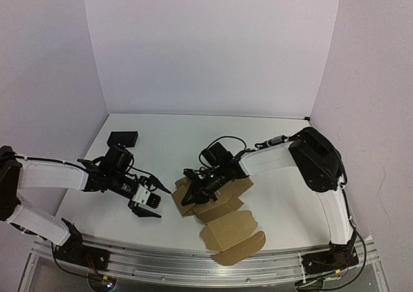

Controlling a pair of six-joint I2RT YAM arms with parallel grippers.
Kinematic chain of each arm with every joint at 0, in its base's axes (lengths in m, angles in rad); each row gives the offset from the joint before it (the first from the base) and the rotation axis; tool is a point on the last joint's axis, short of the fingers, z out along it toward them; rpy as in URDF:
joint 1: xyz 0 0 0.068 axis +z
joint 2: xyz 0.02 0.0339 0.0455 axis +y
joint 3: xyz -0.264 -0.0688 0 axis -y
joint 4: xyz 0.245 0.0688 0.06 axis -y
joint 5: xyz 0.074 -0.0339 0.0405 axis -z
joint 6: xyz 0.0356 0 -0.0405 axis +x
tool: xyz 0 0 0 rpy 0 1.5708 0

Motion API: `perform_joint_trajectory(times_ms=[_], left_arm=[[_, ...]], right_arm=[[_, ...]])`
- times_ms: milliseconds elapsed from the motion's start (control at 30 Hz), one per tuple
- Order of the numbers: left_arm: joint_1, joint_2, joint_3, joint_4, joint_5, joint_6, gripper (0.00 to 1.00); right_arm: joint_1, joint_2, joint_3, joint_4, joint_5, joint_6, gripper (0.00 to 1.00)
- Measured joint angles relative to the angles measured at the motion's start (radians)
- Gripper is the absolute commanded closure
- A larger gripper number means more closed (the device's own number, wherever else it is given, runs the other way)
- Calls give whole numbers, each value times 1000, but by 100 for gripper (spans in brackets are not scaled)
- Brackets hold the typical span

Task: Fold the paper box

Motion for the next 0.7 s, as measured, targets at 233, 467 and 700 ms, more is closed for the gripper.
perform_joint_trajectory(times_ms=[233, 467, 700], left_arm=[[-38, 6, -67, 209, -80, 146, 1], [-102, 15, -67, 349, -121, 161, 12], [-104, 75, -63, 415, -149, 204, 35]], right_arm=[[0, -88, -33, 39, -52, 40, 97], [0, -124, -89, 152, -114, 127, 97], [0, -124, -149, 291, -171, 233, 95]])
